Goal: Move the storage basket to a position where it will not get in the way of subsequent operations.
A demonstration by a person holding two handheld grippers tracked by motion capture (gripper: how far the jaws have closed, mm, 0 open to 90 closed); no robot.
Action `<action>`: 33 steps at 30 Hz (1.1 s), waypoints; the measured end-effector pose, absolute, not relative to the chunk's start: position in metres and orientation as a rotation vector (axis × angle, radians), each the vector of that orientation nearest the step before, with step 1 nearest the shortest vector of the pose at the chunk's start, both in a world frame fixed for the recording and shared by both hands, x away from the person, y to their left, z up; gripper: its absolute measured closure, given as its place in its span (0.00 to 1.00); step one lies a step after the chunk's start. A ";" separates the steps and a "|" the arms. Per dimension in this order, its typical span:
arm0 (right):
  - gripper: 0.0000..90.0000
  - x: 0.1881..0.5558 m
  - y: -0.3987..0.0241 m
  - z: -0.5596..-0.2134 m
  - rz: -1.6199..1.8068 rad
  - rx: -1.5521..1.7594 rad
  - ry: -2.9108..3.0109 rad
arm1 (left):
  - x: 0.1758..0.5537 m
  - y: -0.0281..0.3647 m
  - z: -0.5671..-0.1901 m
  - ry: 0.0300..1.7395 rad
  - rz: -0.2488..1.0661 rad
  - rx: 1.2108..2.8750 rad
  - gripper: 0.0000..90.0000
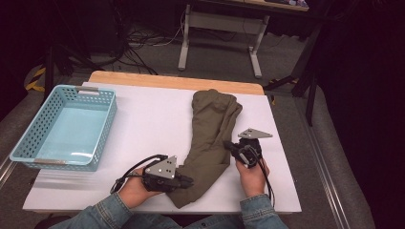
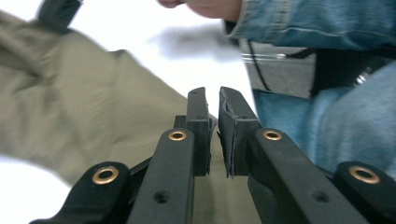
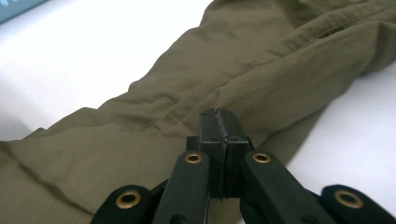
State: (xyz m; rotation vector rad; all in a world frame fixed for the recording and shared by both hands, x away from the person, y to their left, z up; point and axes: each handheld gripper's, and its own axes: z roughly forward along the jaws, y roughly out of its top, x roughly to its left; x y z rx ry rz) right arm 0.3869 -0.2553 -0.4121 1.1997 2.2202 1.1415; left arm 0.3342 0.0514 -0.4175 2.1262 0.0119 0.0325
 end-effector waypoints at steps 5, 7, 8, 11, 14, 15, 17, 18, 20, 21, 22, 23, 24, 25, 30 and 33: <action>1.00 0.377 -0.273 -0.413 1.119 1.215 2.215 | 0.341 0.050 -0.414 0.069 0.111 2.143 0.85; 1.00 0.374 -0.281 -0.413 1.125 1.229 2.207 | 0.344 0.050 -0.411 0.094 0.127 2.136 0.84; 1.00 0.372 -0.285 -0.413 1.127 1.238 2.203 | 0.346 0.051 -0.410 0.111 0.139 2.133 0.83; 1.00 0.370 -0.292 -0.414 1.125 1.248 2.201 | 0.353 0.052 -0.408 0.155 0.152 2.127 0.82; 1.00 0.367 -0.298 -0.417 1.127 1.263 2.211 | 0.363 0.049 -0.405 0.207 0.162 2.125 0.78; 1.00 0.366 -0.300 -0.418 1.125 1.267 2.219 | 0.367 0.048 -0.405 0.220 0.151 2.116 0.76; 1.00 0.367 -0.302 -0.421 1.123 1.280 2.228 | 0.374 0.045 -0.404 0.247 0.140 2.102 0.75; 1.00 0.367 -0.303 -0.422 1.122 1.286 2.235 | 0.377 0.042 -0.403 0.256 0.132 2.097 0.74; 1.00 0.367 -0.304 -0.424 1.118 1.290 2.244 | 0.385 0.036 -0.402 0.268 0.106 2.085 0.74; 1.00 0.366 -0.303 -0.425 1.123 1.288 2.248 | 0.387 0.034 -0.402 0.270 0.100 2.085 0.73; 1.00 0.366 -0.303 -0.426 1.128 1.283 2.250 | 0.392 0.028 -0.401 0.274 0.096 2.095 0.72; 1.00 0.366 -0.302 -0.427 1.131 1.277 2.252 | 0.394 0.025 -0.400 0.275 0.097 2.100 0.70; 1.00 0.366 -0.302 -0.427 1.133 1.275 2.254 | 0.397 0.021 -0.399 0.277 0.099 2.106 0.69; 1.00 0.366 -0.301 -0.427 1.137 1.272 2.257 | 0.400 0.016 -0.399 0.277 0.096 2.113 0.68; 1.00 0.366 -0.296 -0.426 1.146 1.234 2.272 | 0.412 -0.007 -0.406 0.274 0.082 2.160 0.63; 1.00 0.366 -0.295 -0.426 1.154 1.220 2.277 | 0.420 -0.017 -0.413 0.292 0.060 2.179 0.63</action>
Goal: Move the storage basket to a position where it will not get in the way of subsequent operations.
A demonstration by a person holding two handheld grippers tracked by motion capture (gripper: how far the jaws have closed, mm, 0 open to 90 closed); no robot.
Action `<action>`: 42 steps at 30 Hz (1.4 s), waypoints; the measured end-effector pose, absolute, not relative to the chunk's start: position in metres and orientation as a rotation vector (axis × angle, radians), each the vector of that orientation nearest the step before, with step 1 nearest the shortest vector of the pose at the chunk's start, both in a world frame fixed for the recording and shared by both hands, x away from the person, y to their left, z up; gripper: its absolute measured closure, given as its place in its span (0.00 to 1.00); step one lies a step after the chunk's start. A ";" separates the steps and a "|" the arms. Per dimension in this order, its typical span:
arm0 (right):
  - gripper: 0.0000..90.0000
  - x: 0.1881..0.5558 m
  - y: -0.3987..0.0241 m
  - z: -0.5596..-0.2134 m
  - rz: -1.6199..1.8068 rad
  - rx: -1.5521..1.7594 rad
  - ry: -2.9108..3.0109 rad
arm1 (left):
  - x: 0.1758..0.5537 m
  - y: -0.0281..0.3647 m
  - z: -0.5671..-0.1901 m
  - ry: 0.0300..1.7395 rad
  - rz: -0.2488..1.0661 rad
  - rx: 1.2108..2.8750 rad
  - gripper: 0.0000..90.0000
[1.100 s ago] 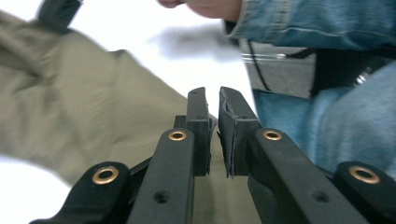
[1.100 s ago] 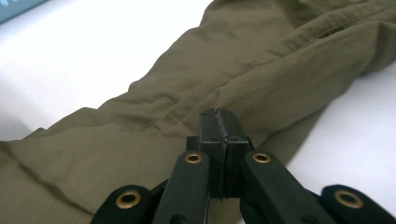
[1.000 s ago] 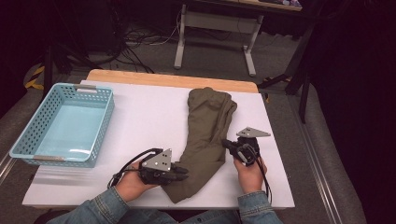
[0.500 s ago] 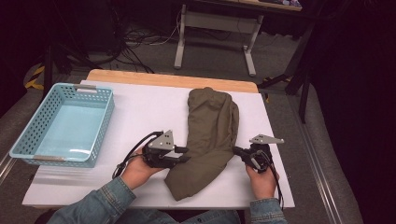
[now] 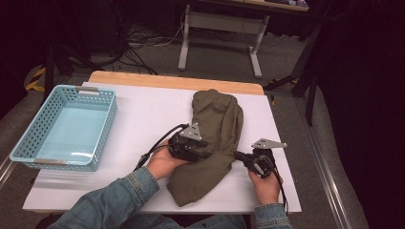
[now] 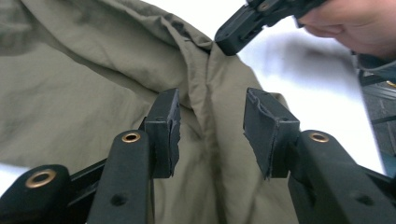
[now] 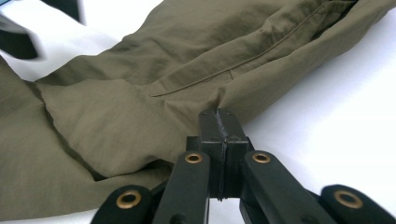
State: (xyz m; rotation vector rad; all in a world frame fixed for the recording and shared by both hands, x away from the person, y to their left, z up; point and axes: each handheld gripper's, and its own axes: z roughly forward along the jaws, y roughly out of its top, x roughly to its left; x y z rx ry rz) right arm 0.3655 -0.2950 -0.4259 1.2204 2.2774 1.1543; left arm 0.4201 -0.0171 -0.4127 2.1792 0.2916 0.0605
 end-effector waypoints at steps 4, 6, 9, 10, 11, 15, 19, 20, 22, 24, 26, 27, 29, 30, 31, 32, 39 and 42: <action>1.00 0.365 -0.295 -0.426 1.161 1.212 2.281 | 0.429 -0.029 -0.417 0.310 0.038 2.197 0.63; 1.00 0.366 -0.294 -0.425 1.162 1.210 2.282 | 0.431 -0.034 -0.418 0.303 0.030 2.211 0.63; 1.00 0.366 -0.293 -0.426 1.165 1.198 2.286 | 0.435 -0.043 -0.420 0.291 0.029 2.226 0.63; 1.00 0.366 -0.293 -0.426 1.162 1.199 2.289 | 0.436 -0.045 -0.421 0.293 0.025 2.232 0.63; 1.00 0.366 -0.293 -0.426 1.162 1.196 2.291 | 0.437 -0.048 -0.421 0.290 0.026 2.236 0.63; 1.00 0.366 -0.291 -0.426 1.164 1.185 2.297 | 0.442 -0.055 -0.423 0.292 0.010 2.241 0.63; 1.00 0.367 -0.288 -0.427 1.162 1.174 2.308 | 0.444 -0.066 -0.426 0.272 0.014 2.283 0.63; 1.00 0.367 -0.287 -0.427 1.164 1.168 2.312 | 0.445 -0.068 -0.426 0.272 0.013 2.287 0.63; 1.00 0.367 -0.286 -0.427 1.164 1.162 2.316 | 0.447 -0.070 -0.427 0.274 0.009 2.288 0.64; 1.00 0.367 -0.285 -0.427 1.162 1.162 2.320 | 0.448 -0.073 -0.428 0.279 -0.007 2.286 0.65; 1.00 0.367 -0.285 -0.427 1.158 1.161 2.322 | 0.450 -0.074 -0.428 0.264 -0.017 2.292 0.71; 1.00 0.367 -0.285 -0.428 1.157 1.159 2.324 | 0.450 -0.074 -0.428 0.258 -0.016 2.294 0.78; 1.00 0.367 -0.285 -0.427 1.160 1.164 2.324 | 0.450 -0.074 -0.428 0.255 -0.013 2.304 0.89; 1.00 0.367 -0.285 -0.427 1.161 1.163 2.324 | 0.450 -0.073 -0.428 0.254 -0.018 2.304 0.91; 1.00 0.367 -0.285 -0.427 1.163 1.164 2.323 | 0.451 -0.072 -0.427 0.260 -0.028 2.304 0.92; 1.00 0.366 -0.285 -0.427 1.163 1.162 2.323 | 0.451 -0.071 -0.427 0.261 -0.029 2.302 0.95; 1.00 0.366 -0.284 -0.427 1.155 1.155 2.328 | 0.451 -0.055 -0.415 0.258 0.030 2.302 0.99; 1.00 0.367 -0.286 -0.429 1.139 1.168 2.326 | 0.452 -0.039 -0.409 0.278 0.043 2.283 0.99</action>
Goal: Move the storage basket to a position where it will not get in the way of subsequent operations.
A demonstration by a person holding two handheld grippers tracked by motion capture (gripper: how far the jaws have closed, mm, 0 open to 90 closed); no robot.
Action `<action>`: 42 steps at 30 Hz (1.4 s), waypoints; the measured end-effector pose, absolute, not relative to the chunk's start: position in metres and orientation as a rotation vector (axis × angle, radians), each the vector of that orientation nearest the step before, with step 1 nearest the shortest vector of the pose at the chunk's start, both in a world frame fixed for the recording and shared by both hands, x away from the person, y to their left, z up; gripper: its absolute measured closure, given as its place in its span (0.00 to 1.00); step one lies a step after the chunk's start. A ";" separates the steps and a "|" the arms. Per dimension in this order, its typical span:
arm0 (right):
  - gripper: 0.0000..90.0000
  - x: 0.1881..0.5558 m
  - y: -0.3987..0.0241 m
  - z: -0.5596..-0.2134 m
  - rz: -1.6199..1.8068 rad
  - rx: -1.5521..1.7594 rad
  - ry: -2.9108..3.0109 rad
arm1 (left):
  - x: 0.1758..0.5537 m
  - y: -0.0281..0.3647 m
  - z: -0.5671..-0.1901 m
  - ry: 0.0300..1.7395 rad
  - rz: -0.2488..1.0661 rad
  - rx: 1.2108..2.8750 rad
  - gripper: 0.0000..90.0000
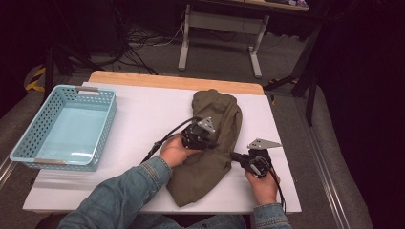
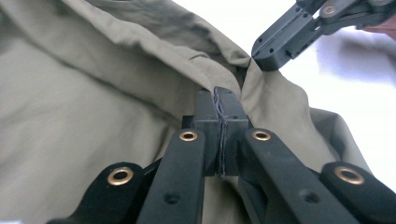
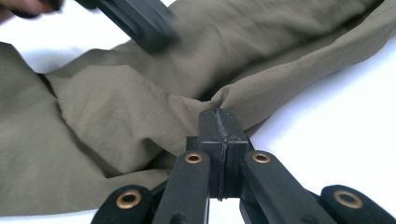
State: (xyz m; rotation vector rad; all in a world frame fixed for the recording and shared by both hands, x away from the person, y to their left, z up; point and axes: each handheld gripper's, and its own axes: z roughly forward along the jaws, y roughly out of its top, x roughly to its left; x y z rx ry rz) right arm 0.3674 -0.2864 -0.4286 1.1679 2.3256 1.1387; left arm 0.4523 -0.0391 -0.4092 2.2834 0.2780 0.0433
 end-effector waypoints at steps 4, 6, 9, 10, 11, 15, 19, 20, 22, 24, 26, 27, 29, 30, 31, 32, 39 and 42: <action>1.00 0.368 -0.287 -0.430 1.118 1.176 2.326 | 0.455 -0.015 -0.405 0.321 0.064 2.266 0.99; 1.00 0.368 -0.287 -0.429 1.109 1.176 2.322 | 0.454 -0.003 -0.405 0.343 0.077 2.266 0.99; 1.00 0.367 -0.291 -0.428 1.107 1.186 2.308 | 0.452 0.011 -0.406 0.355 0.101 2.266 0.99; 1.00 0.367 -0.293 -0.428 1.111 1.196 2.301 | 0.451 0.014 -0.406 0.355 0.108 2.266 0.99; 1.00 0.367 -0.294 -0.427 1.112 1.201 2.298 | 0.449 0.019 -0.406 0.363 0.119 2.261 0.99; 1.00 0.366 -0.297 -0.427 1.107 1.210 2.288 | 0.444 0.034 -0.406 0.376 0.148 2.254 0.99; 1.00 0.364 -0.302 -0.425 1.098 1.223 2.274 | 0.439 0.053 -0.406 0.407 0.161 2.238 1.00; 1.00 0.364 -0.303 -0.425 1.097 1.221 2.271 | 0.437 0.060 -0.407 0.412 0.168 2.238 1.00; 1.00 0.363 -0.306 -0.425 1.089 1.228 2.266 | 0.434 0.071 -0.409 0.433 0.173 2.231 1.00; 1.00 0.361 -0.310 -0.425 1.083 1.237 2.261 | 0.431 0.081 -0.411 0.450 0.171 2.219 1.00; 1.00 0.360 -0.313 -0.425 1.086 1.248 2.253 | 0.427 0.091 -0.413 0.472 0.177 2.208 1.00; 1.00 0.359 -0.315 -0.425 1.085 1.255 2.249 | 0.425 0.096 -0.414 0.478 0.180 2.207 1.00; 1.00 0.357 -0.317 -0.424 1.084 1.264 2.240 | 0.421 0.103 -0.414 0.484 0.184 2.217 1.00; 1.00 0.357 -0.319 -0.424 1.080 1.265 2.237 | 0.419 0.104 -0.413 0.487 0.185 2.216 1.00; 1.00 0.357 -0.319 -0.424 1.075 1.267 2.237 | 0.417 0.107 -0.412 0.485 0.191 2.217 1.00; 1.00 0.356 -0.321 -0.424 1.069 1.272 2.237 | 0.415 0.108 -0.411 0.484 0.195 2.219 1.00; 1.00 0.351 -0.331 -0.424 1.045 1.290 2.222 | 0.393 0.124 -0.410 0.488 0.228 2.246 1.00; 1.00 0.347 -0.336 -0.425 1.043 1.307 2.216 | 0.384 0.133 -0.411 0.511 0.208 2.238 1.00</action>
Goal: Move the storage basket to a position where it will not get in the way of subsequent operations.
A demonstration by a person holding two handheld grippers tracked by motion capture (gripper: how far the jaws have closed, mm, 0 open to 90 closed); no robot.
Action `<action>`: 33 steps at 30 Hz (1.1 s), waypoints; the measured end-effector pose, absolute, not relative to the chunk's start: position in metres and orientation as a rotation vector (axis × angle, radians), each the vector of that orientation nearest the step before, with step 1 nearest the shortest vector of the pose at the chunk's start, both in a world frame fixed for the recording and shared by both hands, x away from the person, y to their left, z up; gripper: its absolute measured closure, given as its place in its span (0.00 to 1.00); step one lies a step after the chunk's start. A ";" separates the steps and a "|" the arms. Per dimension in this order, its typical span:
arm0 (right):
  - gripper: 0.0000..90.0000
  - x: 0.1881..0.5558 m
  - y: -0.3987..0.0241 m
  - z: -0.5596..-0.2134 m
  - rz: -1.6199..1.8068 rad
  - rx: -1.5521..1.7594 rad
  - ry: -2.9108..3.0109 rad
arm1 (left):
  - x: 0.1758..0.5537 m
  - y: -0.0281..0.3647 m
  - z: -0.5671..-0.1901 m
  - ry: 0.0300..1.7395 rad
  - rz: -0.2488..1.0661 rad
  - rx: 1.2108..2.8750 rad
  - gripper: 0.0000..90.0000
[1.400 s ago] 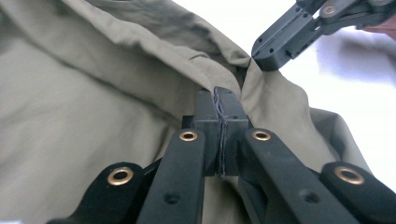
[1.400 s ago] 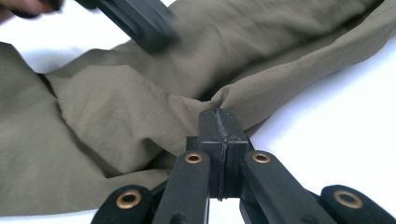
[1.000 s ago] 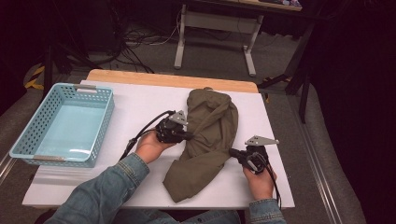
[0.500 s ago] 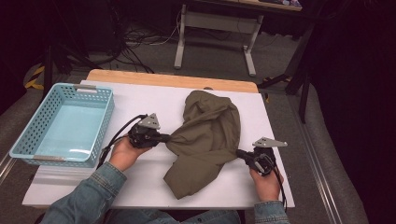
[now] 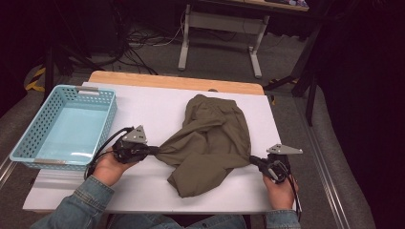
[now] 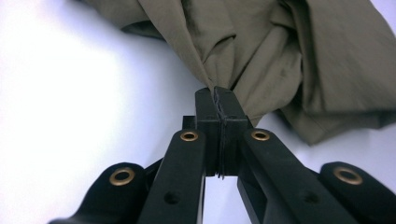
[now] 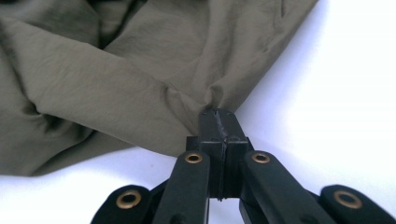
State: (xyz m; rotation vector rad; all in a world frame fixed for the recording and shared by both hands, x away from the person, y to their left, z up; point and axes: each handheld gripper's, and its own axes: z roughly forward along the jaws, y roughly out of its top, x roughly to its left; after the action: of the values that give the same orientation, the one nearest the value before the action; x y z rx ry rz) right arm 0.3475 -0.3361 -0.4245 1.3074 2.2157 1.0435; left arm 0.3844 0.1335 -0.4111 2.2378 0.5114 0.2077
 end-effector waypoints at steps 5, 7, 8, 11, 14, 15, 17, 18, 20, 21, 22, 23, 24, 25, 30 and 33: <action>1.00 0.342 -0.346 -0.424 1.005 1.326 2.190 | 0.372 0.150 -0.412 0.554 0.207 2.228 1.00; 1.00 0.339 -0.352 -0.425 1.013 1.345 2.175 | 0.368 0.154 -0.414 0.564 0.200 2.224 1.00; 1.00 0.338 -0.355 -0.425 1.031 1.358 2.170 | 0.366 0.155 -0.414 0.568 0.204 2.228 1.00; 1.00 0.337 -0.357 -0.426 1.045 1.371 2.160 | 0.361 0.158 -0.415 0.576 0.214 2.242 1.00; 1.00 0.338 -0.352 -0.426 1.071 1.354 2.151 | 0.356 0.161 -0.414 0.583 0.230 2.245 1.00; 0.90 0.338 -0.351 -0.426 1.079 1.345 2.151 | 0.355 0.162 -0.414 0.589 0.233 2.247 1.00; 0.66 0.341 -0.348 -0.428 1.112 1.366 2.146 | 0.354 0.164 -0.416 0.603 0.231 2.249 1.00; 0.61 0.343 -0.346 -0.428 1.136 1.365 2.150 | 0.354 0.166 -0.417 0.609 0.228 2.247 1.00; 0.48 0.343 -0.341 -0.427 1.229 1.323 2.152 | 0.354 0.168 -0.418 0.620 0.224 2.244 1.00; 0.44 0.344 -0.338 -0.426 1.254 1.303 2.156 | 0.354 0.168 -0.418 0.621 0.223 2.241 1.00; 0.38 0.344 -0.335 -0.423 1.289 1.279 2.163 | 0.354 0.168 -0.418 0.620 0.225 2.238 1.00; 0.36 0.344 -0.330 -0.421 1.325 1.246 2.168 | 0.354 0.168 -0.418 0.619 0.227 2.236 1.00; 0.35 0.345 -0.325 -0.419 1.355 1.217 2.180 | 0.354 0.167 -0.418 0.624 0.227 2.230 1.00; 0.32 0.347 -0.318 -0.417 1.375 1.180 2.198 | 0.355 0.167 -0.418 0.625 0.226 2.228 1.00; 0.30 0.358 -0.285 -0.415 1.384 1.091 2.289 | 0.355 0.168 -0.418 0.628 0.228 2.215 1.00; 0.29 0.366 -0.270 -0.415 1.383 1.060 2.330 | 0.356 0.168 -0.418 0.627 0.231 2.214 1.00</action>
State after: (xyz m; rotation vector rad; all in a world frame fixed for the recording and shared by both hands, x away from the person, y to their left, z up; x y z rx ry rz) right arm 0.3660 -0.2699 -0.4153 1.0605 2.3303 1.3833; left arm 0.3555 0.1680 -0.4184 2.2136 0.6273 0.2313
